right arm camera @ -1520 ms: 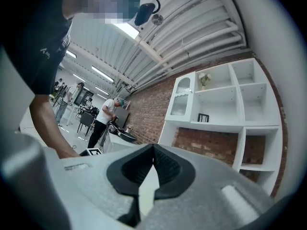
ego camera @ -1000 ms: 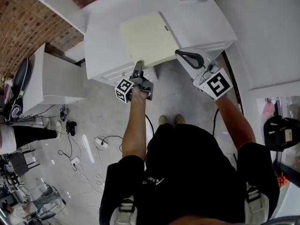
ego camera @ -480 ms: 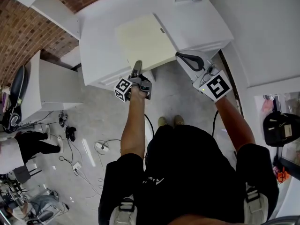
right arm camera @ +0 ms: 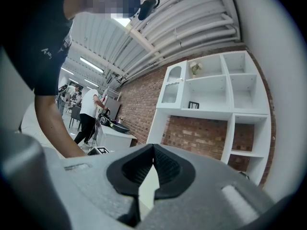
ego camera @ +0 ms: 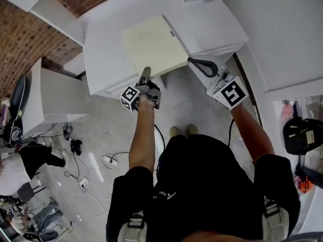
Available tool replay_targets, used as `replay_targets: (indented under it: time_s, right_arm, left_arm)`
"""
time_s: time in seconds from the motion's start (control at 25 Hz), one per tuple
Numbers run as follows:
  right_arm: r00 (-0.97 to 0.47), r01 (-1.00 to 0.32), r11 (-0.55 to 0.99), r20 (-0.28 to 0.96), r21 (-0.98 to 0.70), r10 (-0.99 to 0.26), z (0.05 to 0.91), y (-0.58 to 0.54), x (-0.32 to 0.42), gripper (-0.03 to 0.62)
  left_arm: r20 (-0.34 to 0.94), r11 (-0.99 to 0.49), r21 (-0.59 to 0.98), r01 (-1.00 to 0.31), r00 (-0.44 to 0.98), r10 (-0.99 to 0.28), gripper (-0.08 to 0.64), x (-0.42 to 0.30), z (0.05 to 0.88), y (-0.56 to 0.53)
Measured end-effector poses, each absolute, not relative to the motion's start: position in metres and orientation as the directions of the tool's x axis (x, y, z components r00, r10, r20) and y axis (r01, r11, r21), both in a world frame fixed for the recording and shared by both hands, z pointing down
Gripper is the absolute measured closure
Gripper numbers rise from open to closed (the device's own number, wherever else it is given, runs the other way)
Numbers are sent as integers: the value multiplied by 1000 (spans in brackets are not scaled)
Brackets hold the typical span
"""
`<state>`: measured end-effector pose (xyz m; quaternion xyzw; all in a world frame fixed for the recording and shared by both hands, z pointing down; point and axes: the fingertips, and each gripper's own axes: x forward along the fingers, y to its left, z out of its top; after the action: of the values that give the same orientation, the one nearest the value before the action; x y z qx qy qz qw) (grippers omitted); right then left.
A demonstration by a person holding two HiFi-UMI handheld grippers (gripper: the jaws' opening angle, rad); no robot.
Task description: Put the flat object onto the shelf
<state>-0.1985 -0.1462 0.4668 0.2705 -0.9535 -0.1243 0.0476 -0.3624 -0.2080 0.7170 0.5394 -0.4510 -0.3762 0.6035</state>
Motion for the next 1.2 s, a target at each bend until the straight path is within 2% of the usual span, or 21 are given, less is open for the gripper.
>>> replay_targets:
  time_s: [0.44,0.64,1.2]
  right_arm:
    - [-813,-562,783,-5,267,-582,457,-152,-184,591]
    - [-784,-598,735,-43,319,-620,448,-158,-169,591]
    - [-698,-689,630,-92,358,-710,416,-145,-128,591]
  left_arm:
    - [115,99,993,-61,363,-925,284,-341,657,-214]
    - [95,74,995,-69,399,-912,284,-326,616,-219]
    - [-8,-26,999,-29,500,-866,284,-271,511,-229]
